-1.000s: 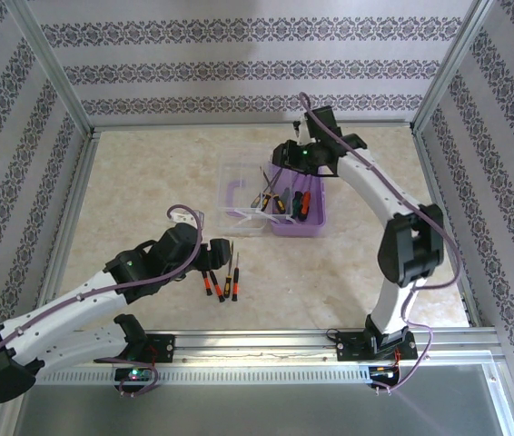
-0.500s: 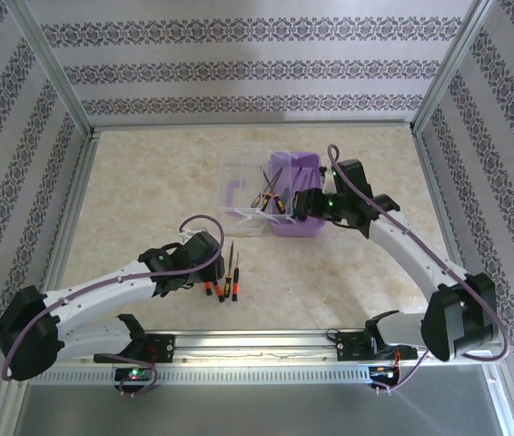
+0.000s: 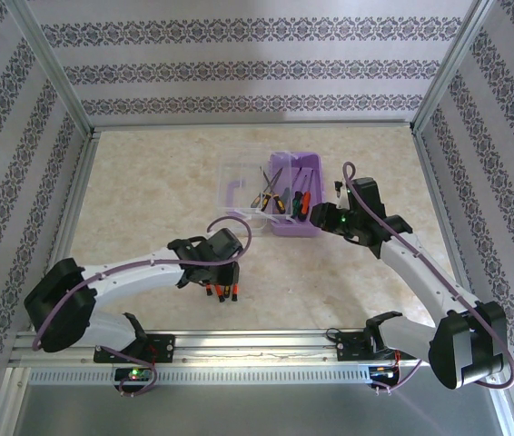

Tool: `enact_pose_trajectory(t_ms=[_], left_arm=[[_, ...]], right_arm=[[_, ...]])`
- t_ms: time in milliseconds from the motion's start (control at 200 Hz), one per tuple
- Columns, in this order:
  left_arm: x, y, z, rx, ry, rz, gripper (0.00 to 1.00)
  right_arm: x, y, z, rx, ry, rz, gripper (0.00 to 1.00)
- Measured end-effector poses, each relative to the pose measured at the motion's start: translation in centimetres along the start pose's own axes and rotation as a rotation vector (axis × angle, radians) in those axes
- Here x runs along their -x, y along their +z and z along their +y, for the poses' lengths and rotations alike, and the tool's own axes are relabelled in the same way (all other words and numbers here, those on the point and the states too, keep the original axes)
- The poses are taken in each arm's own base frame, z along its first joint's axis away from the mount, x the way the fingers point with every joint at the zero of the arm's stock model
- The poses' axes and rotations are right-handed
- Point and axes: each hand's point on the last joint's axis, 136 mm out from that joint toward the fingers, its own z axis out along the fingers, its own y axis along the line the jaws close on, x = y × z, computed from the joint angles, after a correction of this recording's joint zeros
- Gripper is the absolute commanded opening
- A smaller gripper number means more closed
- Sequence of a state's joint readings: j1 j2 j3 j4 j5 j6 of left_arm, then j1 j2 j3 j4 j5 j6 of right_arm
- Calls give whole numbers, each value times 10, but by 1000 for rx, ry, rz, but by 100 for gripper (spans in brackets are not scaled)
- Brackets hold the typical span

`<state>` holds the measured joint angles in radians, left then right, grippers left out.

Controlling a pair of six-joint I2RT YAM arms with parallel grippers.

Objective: Pack the tool kit

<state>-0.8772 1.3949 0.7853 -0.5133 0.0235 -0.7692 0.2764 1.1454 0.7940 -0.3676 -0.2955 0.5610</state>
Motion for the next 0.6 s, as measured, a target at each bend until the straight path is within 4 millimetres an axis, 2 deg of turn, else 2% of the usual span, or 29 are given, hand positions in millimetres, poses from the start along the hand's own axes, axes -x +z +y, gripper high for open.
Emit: enact_pose_trajectory(t_ms=[200, 445, 600], left_arm=[[-12, 6, 0, 27, 43, 60, 38], [-17, 14, -4, 52, 82, 108, 35], [-15, 11, 0, 102, 99, 98, 34]], right_arm=[[3, 0, 2, 8, 7, -11, 36], [0, 4, 0, 8, 11, -5, 36], [-1, 5, -1, 8, 13, 2, 37]])
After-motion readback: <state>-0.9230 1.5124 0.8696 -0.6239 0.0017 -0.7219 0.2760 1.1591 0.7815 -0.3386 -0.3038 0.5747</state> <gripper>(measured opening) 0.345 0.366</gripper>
